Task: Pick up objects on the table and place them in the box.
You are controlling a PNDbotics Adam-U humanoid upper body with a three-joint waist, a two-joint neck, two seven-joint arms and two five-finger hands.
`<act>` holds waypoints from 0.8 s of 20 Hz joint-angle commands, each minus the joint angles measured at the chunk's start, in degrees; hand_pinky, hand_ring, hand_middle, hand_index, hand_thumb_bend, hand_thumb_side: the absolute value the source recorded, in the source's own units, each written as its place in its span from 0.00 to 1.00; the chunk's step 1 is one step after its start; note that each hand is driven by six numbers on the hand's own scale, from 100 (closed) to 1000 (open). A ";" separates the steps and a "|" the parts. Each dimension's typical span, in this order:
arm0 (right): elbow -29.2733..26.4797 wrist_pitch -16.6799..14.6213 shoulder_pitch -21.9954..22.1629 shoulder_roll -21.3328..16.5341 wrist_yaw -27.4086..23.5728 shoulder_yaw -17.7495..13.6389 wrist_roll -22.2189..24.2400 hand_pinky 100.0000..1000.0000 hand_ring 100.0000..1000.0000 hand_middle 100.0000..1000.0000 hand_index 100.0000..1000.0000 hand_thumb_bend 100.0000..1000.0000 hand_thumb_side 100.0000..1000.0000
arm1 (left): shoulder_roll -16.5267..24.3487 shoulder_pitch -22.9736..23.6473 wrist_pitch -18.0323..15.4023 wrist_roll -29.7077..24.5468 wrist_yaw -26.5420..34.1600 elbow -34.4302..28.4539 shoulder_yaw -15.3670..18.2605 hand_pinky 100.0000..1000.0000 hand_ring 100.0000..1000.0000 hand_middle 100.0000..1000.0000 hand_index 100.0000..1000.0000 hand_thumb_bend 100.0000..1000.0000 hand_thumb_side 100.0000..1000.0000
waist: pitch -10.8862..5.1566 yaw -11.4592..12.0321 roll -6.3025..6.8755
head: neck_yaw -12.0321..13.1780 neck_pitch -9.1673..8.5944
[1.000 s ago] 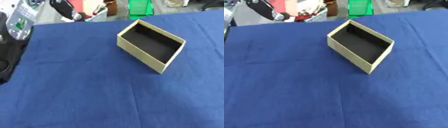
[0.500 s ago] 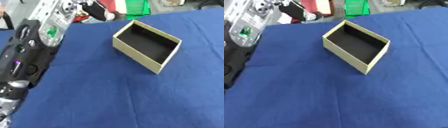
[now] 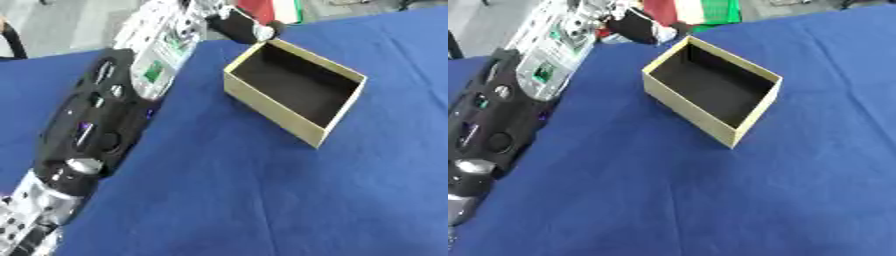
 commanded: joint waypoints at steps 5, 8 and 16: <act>-0.80 -0.17 -1.10 -0.52 -0.26 -0.48 -0.13 0.83 0.81 0.85 0.85 0.00 1.00 | -0.86 -0.78 -3.92 -0.29 -1.29 4.67 0.04 0.43 0.40 0.48 0.66 0.08 0.00 | -0.57 -0.82 -0.14 | 0.67 -1.26; -0.80 -0.14 -1.10 -0.45 -0.27 -0.53 -0.18 0.83 0.81 0.85 0.85 0.00 1.00 | -1.06 -0.59 -5.45 -1.74 -1.98 5.97 -0.10 0.48 0.45 0.52 0.69 0.15 0.00 | -0.47 -0.96 -0.05 | 0.56 -1.19; -0.80 -0.21 -1.16 -0.17 -0.45 -0.57 -0.22 0.83 0.81 0.84 0.85 0.00 1.00 | -1.73 0.07 -7.82 -4.70 -10.65 8.01 -0.02 0.60 0.61 0.68 0.81 0.34 0.03 | -0.16 -1.42 0.19 | 0.61 -1.11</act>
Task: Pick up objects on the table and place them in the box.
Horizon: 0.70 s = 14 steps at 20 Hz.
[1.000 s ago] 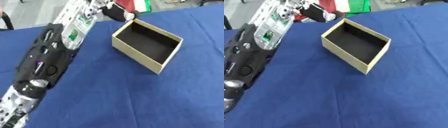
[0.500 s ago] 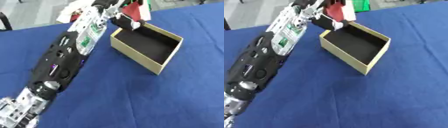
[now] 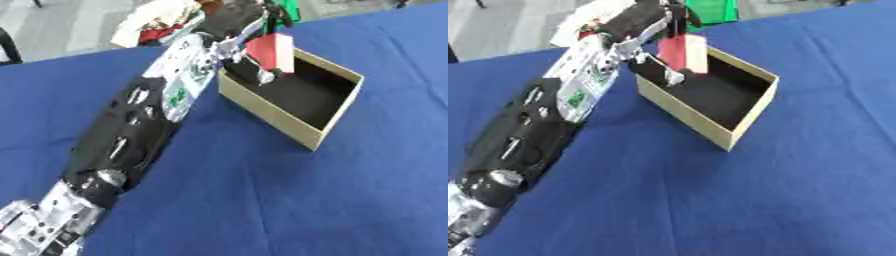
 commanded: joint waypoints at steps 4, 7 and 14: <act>-0.80 -0.11 -0.65 -0.71 -0.55 -0.55 -0.08 0.83 0.81 0.84 0.85 0.00 1.00 | 0.44 -0.63 -0.64 1.54 -4.22 0.71 0.74 0.69 0.72 0.79 0.88 0.50 0.13 | -0.96 -0.12 -0.48 | 0.14 -0.28; -0.80 -0.14 -0.60 -0.73 -0.72 -0.54 -0.05 0.83 0.81 0.84 0.85 0.00 1.00 | 0.33 -0.27 -0.48 3.54 -6.45 1.60 0.90 0.69 0.72 0.79 0.88 0.49 0.14 | -0.93 -0.15 -0.51 | 0.13 -0.20; -0.80 -0.13 -0.44 -0.68 -0.89 -0.48 0.21 0.83 0.81 0.84 0.85 0.00 1.00 | -0.29 0.28 -0.96 7.20 -11.33 3.06 1.73 0.77 0.82 0.83 0.90 0.65 0.27 | -0.88 -0.16 -0.66 | 0.05 -0.09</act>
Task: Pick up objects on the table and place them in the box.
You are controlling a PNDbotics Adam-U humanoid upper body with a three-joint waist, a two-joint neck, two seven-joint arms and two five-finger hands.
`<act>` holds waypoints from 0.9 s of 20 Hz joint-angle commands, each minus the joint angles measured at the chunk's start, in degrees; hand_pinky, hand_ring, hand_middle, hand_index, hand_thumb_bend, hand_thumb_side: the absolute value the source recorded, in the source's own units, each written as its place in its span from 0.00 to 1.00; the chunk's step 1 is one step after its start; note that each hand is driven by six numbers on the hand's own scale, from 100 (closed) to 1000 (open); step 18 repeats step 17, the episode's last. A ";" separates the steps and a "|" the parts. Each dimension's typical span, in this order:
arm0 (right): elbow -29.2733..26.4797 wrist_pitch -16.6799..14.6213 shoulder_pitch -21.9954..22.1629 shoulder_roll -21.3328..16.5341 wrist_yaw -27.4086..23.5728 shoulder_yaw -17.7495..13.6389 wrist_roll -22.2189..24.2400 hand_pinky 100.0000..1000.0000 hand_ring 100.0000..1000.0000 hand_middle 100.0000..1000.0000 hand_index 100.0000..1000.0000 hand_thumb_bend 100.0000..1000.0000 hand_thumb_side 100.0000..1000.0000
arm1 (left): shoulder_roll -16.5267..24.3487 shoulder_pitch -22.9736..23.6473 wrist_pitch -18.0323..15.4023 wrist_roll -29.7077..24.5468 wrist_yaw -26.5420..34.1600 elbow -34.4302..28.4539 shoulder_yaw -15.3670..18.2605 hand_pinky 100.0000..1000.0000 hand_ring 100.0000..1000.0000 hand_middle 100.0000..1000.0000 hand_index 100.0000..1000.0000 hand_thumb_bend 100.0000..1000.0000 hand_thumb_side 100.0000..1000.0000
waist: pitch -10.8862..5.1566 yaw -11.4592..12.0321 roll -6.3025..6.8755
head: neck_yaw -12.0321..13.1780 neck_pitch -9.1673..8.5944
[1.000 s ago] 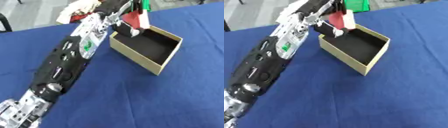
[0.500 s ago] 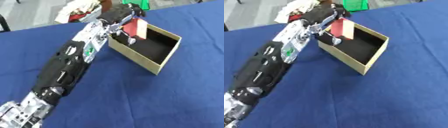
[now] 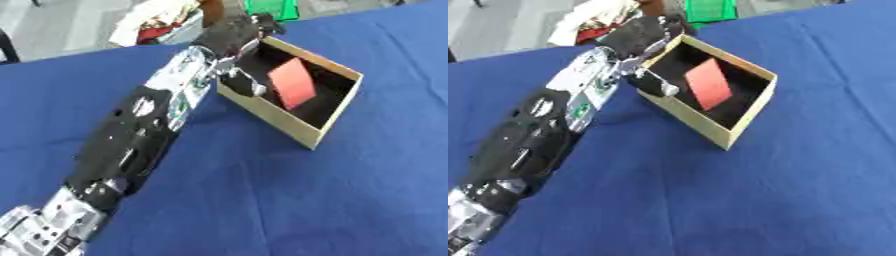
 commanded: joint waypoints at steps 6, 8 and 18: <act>-0.80 0.01 0.01 -1.12 -0.35 -0.53 0.31 0.83 0.81 0.84 0.85 0.00 1.00 | 0.58 -0.71 0.37 4.08 -0.88 -1.53 1.52 0.71 0.77 0.79 0.88 0.57 0.22 | -1.34 0.44 -0.76 | -0.34 0.40; -0.80 0.10 0.45 -1.32 -0.31 -0.68 0.17 0.83 0.81 0.84 0.85 0.00 1.00 | 1.33 -0.70 0.52 5.17 0.44 -3.72 1.75 0.70 0.76 0.79 0.88 0.55 0.19 | -1.70 0.96 -0.92 | -0.77 1.04; -0.80 0.74 4.88 -3.64 0.57 -2.06 -1.13 0.83 0.81 0.84 0.85 0.00 1.00 | 11.48 1.73 0.40 9.23 7.46 -15.15 2.85 0.70 0.74 0.78 0.85 0.55 0.15 | -4.45 5.85 -1.27 | -4.24 5.43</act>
